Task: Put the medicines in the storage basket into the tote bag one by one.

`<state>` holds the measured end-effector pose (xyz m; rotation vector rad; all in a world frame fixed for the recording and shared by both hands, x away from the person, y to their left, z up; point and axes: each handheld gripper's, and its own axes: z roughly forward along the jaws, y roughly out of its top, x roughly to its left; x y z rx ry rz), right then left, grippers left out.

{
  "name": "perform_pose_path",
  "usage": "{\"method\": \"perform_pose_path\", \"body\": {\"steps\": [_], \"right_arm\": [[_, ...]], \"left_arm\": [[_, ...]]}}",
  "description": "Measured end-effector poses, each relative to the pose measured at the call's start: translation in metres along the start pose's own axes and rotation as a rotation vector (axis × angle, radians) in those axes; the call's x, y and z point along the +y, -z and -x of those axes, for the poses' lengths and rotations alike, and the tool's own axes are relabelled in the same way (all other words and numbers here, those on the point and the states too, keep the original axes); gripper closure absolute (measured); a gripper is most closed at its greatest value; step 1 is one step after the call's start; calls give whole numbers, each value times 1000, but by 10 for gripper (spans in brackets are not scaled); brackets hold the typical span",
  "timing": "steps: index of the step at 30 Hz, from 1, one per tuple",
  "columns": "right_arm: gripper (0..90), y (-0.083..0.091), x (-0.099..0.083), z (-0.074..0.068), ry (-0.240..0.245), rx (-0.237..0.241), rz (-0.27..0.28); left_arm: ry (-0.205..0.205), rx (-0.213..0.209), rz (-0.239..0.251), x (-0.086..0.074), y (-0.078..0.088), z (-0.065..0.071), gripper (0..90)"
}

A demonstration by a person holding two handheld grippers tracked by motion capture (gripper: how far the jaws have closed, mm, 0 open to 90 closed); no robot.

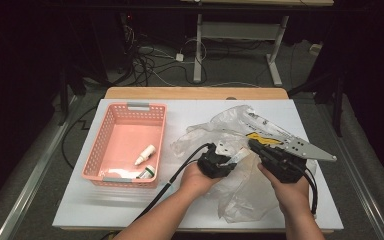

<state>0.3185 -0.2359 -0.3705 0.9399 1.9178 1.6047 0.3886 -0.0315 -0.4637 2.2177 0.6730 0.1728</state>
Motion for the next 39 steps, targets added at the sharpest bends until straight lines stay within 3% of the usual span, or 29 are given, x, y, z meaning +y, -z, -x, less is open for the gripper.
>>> {"method": "perform_pose_path", "body": {"steps": [3,10,13,17,20,22,32,39], "right_arm": [[900,0,-1,1,3,1,-2],[900,1,-1,2,0,-5,-4],[900,0,-2,2,-3,-6,-7],[900,0,-2,2,-2,-6,-8],[900,0,-3,3,-3,-6,-8],[900,0,-3,3,-2,-7,-8],[900,1,-3,4,1,-13,-10],[900,2,-3,3,3,-17,-11]], "left_arm": [[-13,5,-17,0,-5,-1,671],[16,10,-6,0,-11,-1,689],[0,15,-7,1,-11,-1,688],[-3,5,-9,2,-6,0,622],[-20,10,-7,1,0,3,570],[-28,-18,-11,0,4,5,523],[-6,-67,47,-21,40,7,378],[-17,-71,66,-32,61,12,240]]}}
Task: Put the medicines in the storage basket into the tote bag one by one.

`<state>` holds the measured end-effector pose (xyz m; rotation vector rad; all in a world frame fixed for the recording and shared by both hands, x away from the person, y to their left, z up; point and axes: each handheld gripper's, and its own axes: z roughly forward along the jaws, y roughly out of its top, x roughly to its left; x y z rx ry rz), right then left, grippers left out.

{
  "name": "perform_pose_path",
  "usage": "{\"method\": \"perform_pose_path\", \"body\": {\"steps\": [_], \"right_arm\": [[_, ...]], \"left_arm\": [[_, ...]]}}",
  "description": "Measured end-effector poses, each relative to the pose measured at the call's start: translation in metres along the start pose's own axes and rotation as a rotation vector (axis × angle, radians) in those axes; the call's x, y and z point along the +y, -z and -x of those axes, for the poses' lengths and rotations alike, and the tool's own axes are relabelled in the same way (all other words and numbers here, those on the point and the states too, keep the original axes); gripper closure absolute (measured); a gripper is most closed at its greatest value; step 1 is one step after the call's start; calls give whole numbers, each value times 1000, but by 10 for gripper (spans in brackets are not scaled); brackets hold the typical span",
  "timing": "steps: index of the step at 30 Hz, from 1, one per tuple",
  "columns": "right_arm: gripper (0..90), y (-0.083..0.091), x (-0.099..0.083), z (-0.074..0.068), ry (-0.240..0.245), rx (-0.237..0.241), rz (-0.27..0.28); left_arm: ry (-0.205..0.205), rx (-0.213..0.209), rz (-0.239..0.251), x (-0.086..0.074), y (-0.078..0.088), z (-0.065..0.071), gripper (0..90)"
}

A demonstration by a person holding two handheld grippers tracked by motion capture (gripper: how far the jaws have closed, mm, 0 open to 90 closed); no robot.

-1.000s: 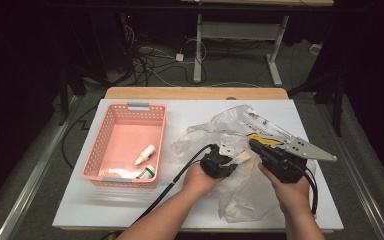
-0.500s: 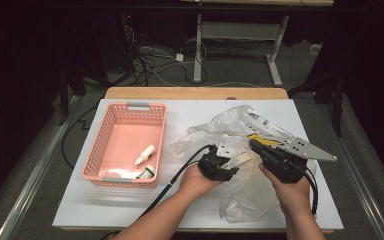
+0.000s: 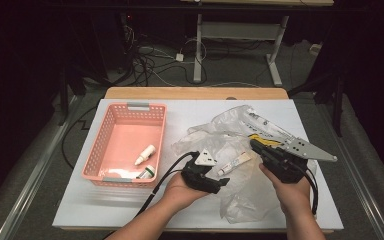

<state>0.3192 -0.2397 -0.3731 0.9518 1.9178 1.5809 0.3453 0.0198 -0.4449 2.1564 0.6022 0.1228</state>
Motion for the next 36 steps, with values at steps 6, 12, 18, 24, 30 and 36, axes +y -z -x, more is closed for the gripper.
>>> {"method": "perform_pose_path", "body": {"steps": [6,12,18,24,30,36], "right_arm": [[900,1,0,0,0,-4,1],[900,2,0,0,0,-5,1],[900,2,0,1,2,-9,3],[900,3,0,1,-2,-11,2],[900,2,-1,1,-2,-9,-1],[900,2,0,1,-3,-7,1]], "left_arm": [[4,-26,24,-6,17,6,167],[24,-34,36,-8,36,9,43],[4,0,56,-13,55,13,0],[0,41,74,-19,72,9,0],[27,85,78,-25,92,-4,0],[58,131,103,-36,113,-15,0]]}}
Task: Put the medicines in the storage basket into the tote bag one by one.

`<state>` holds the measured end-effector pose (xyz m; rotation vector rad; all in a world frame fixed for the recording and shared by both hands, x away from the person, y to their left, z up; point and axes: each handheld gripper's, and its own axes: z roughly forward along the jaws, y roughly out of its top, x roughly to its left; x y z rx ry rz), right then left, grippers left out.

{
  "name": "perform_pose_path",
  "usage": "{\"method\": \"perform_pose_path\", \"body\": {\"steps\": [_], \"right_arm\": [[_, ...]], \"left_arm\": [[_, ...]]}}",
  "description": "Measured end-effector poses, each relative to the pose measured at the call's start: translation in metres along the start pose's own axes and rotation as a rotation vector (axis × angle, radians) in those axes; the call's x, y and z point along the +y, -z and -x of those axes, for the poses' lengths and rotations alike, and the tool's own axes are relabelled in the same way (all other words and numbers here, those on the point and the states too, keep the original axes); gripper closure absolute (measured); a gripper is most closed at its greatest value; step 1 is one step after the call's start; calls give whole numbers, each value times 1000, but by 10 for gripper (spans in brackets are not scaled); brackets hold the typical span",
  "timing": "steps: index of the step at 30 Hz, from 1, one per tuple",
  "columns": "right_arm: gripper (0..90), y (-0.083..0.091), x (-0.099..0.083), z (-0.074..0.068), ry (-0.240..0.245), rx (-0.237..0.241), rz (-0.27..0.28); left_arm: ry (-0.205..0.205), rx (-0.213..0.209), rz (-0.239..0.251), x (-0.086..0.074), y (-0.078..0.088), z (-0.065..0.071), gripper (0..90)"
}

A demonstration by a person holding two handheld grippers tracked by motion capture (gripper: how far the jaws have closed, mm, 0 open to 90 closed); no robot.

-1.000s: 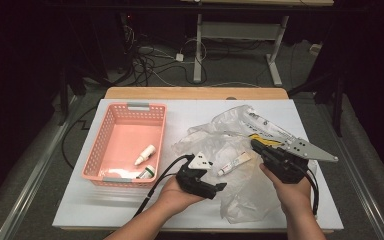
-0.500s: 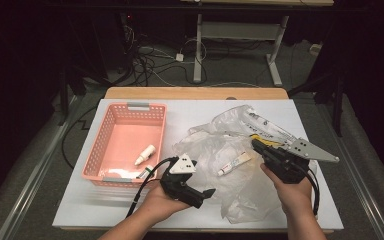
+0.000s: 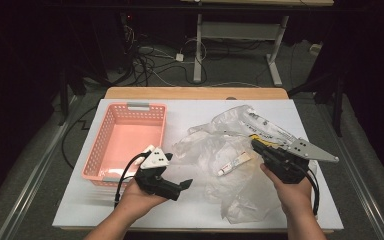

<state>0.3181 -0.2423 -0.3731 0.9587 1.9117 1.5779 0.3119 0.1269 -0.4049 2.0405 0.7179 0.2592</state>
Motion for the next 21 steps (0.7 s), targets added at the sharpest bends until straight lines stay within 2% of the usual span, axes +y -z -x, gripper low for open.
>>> {"method": "perform_pose_path", "body": {"steps": [2,4,7,17,21], "right_arm": [[900,0,0,0,-2,0,1],[900,1,0,0,-6,0,5],[900,2,1,1,-4,2,9],[900,5,2,3,-8,0,16],[900,5,2,3,-7,-3,16]], "left_arm": [[-2,31,-3,-3,5,-4,0],[13,40,-3,-6,9,-9,0],[18,77,-6,-10,16,-15,0],[100,123,25,-20,41,-41,0],[115,144,31,-23,48,-49,0]]}}
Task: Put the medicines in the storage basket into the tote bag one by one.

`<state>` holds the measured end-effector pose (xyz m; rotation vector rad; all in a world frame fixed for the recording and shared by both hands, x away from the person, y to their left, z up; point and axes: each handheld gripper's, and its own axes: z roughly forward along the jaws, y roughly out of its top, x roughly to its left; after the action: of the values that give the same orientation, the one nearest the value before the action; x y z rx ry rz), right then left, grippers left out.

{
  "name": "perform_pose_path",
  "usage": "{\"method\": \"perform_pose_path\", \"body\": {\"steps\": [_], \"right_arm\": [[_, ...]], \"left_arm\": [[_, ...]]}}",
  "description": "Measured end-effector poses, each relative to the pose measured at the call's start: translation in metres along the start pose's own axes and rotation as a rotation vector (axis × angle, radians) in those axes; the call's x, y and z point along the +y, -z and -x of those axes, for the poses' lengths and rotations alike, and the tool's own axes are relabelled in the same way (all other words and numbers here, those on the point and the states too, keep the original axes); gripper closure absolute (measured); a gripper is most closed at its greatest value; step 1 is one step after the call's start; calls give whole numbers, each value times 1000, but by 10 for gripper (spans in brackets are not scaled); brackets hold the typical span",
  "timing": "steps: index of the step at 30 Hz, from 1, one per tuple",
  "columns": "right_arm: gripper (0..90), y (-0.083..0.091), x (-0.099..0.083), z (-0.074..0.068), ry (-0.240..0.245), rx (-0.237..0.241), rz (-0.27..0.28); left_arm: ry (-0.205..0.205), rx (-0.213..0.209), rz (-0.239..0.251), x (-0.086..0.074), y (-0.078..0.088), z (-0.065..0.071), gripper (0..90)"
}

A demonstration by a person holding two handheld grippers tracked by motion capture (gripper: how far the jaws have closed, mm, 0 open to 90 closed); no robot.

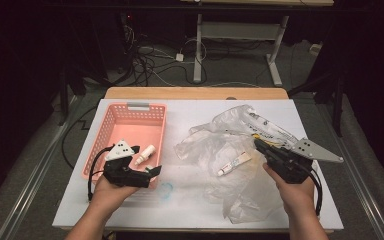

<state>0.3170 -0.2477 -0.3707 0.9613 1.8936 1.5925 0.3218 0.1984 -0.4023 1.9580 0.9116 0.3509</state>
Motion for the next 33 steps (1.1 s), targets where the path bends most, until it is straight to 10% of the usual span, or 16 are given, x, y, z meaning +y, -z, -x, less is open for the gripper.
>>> {"method": "perform_pose_path", "body": {"steps": [15,33], "right_arm": [[900,-2,-1,-1,0,-1,-6],[900,0,1,-2,2,-1,-1]], "left_arm": [[55,20,-79,-7,2,-22,188],[48,-13,-515,19,-36,-39,364]]}}
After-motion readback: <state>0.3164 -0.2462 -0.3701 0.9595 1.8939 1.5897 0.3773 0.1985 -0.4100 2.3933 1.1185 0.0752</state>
